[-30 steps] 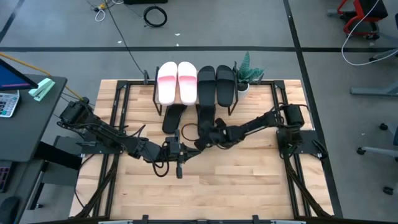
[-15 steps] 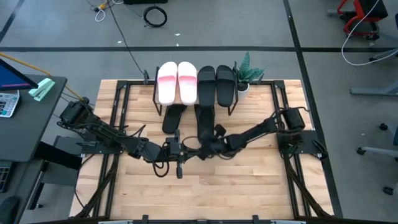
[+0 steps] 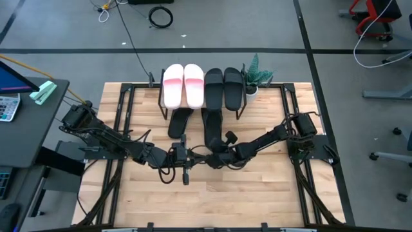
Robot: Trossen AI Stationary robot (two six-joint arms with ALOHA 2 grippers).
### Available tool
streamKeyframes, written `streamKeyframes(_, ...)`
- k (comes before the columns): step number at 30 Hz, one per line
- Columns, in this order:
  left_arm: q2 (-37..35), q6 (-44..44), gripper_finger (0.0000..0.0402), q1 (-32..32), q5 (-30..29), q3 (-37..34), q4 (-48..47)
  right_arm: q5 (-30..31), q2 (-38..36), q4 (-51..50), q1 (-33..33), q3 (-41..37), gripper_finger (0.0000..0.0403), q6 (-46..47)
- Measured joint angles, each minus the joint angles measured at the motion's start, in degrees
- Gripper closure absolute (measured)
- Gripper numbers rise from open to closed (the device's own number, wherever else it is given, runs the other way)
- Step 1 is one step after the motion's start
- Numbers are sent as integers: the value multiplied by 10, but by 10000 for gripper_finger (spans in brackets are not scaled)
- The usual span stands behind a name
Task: Pick and place slides into the shelf
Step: Put the black slipper under the shelf
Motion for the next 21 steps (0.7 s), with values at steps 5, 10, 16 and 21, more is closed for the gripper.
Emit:
streamKeyframes(5, 0, 0, 383, 0, 0, 0, 0, -44, 0, -15, -36, 0, 402, 34)
streamKeyframes(10, 0, 0, 384, 0, 0, 0, 0, -79, -2, -11, -68, 1, 403, 40)
streamKeyframes(16, 0, 0, 395, 0, 0, 0, 0, -111, -1, 44, -82, 1, 403, -4)
streamKeyframes(21, 0, -1, 387, 0, 0, 0, 1, -114, -1, 66, -82, 1, 403, -19)
